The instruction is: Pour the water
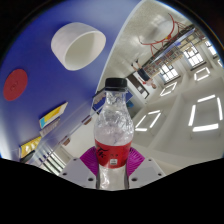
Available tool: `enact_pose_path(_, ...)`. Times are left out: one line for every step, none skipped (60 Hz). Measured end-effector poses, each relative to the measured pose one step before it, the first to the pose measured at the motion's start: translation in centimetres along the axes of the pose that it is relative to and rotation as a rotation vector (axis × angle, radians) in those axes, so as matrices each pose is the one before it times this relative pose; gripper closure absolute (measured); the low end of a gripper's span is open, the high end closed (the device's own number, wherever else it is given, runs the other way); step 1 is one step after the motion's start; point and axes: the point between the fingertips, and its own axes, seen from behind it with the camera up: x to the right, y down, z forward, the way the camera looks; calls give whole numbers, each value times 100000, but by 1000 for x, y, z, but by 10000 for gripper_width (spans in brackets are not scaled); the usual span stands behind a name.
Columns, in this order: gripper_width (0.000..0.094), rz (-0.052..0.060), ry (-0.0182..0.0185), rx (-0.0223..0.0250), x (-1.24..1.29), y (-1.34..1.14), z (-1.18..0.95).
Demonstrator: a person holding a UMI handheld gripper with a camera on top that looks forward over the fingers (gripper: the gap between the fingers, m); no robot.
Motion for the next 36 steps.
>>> enact_pose_path(621,-907,-805,946,-212,-707,193)
enact_pose_path(619,-798,-758,730,-170,-588,117)
enact_pose_path(619,-887,-763,457,-170,-484,129)
enact_pose_path(621,-1032,-747,162,-188,-350,118)
enact_pose_path(619,-1005,-680,44,-129,-245,111)
enact_pose_path(618,-706,-574,213,-129,-239,70)
enact_pose_path(618,-1170,-340,716,-672,520,-620)
enact_pose_path(617,1324,-390,1334,27,-1721,903)
enact_pose_path(618,-60,-362,555,-73,-222,73)
enact_pose_path(620,-177,-165,359,-128,-215,24)
enact_pose_path(616,-293,45,241,-42,-76,-7)
enact_pose_path(619,-126,280,327,56,0,-76)
enact_pose_path(618,202,478,525,149,-63,-97)
enact_pose_path(617,617,468,482,168,-84,-101)
enact_pose_path(617,1064,538,249,172,0,-105)
enact_pose_path(618,1692,679,153,265,116,-154)
enact_pose_path(619,2515,723,37,423,940,-460)
enact_pose_path(618,3148,649,-314,313,-363,32)
enact_pose_path(618,3207,792,-759,379,285,-68)
enact_pose_path(616,3540,669,-1105,319,523,-95)
enact_pose_path(618,3947,519,-1243,401,549,-125)
enact_pose_path(618,4492,465,-1362,447,624,-106)
enact_pose_path(618,5142,418,-1412,503,480,-201)
enact_pose_path(618,5419,341,-1118,503,572,-133)
enact_pose_path(619,5746,-161,-533,481,379,-8)
enact_pose_path(617,5672,-205,-514,475,388,-53)
enact_pose_path(617,5720,407,-1134,690,544,-150)
enact_pose_path(618,4719,1786,-1712,2439,1485,-552)
enact_pose_path(619,6430,1264,-1629,385,545,20)
enact_pose_path(617,6750,1002,-1654,548,515,-57)
enact_pose_path(621,6979,397,-1241,721,441,-20)
enact_pose_path(616,7201,305,-1364,731,497,-84)
enact_pose_path(619,7543,592,-1661,708,530,-74)
enact_pose_path(619,7859,733,-2047,671,539,-130)
enact_pose_path(617,8575,-80,-2041,417,515,-76)
enact_pose_path(617,8808,-880,-1639,213,391,-23)
